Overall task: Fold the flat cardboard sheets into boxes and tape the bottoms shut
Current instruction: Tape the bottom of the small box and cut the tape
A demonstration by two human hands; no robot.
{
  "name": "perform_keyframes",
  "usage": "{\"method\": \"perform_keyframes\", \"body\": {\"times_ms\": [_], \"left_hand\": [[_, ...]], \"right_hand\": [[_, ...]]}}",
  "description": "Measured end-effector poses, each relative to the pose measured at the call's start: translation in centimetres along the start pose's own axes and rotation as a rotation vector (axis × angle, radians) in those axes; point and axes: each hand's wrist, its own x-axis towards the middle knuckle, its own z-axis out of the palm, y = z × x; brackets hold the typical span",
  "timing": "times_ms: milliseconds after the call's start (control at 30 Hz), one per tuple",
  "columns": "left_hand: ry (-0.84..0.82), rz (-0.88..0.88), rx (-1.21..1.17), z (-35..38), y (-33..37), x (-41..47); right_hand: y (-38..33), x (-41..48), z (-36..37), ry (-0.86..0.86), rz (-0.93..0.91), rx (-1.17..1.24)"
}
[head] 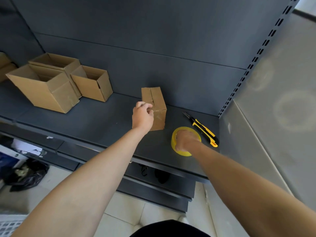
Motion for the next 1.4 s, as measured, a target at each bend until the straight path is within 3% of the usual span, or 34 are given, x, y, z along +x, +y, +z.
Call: {"method": "perform_keyframes", "body": {"times_ms": [100,233,333,467,533,633,767,867,1033,1233,1400], "left_hand": [[-0.015,0.003,-0.059,0.1,-0.6,0.3],[-0.042,-0.009,-0.1,0.1,-1.0,0.7],[-0.055,0.014,-0.115,-0.5,-1.4,1.1],[-0.093,0.081,-0.13,-2.4,-2.2,1.1],[-0.035,0.057,-0.125,-3.1,-2.3,1.1],[0.097,-0.172,-0.129,-3.1,-1.8,0.6],[-0.117,-0.572,-0.105,-2.4,-1.3,0.3],[-0.095,-0.585,-0.111,-2.4,-1.0,0.5],[-0.095,-0.58,-0.102,-2.6,-0.4,0.8],[-0.104,-0.615,-0.069,-3.5,-0.2,1.1],[-0.022,-0.591,-0.362,-4.5,-1.8,1.0]], "right_hand": [[0.3,1.3,-2.8,-0.075,-0.007,0.086],[0.1,3.5,-7.4,0.308,0.066,0.382],[-1.0,4.9,-9.9,0.422,-0.016,0.578],[-2.7,6.1,-11.6,0.388,-0.119,0.693],[-3.5,6.4,-12.1,0.321,-0.125,0.644],[-4.0,6.8,-11.8,0.18,-0.082,0.55],[-4.4,7.0,-10.7,0.158,0.052,0.612],[-4.4,6.6,-10.6,0.253,0.195,0.673],[-4.0,5.9,-10.1,0.215,0.172,0.66],[-3.8,4.4,-9.4,0.277,0.263,0.821],[-4.6,3.2,-9.9,0.412,0.289,1.077]]}}
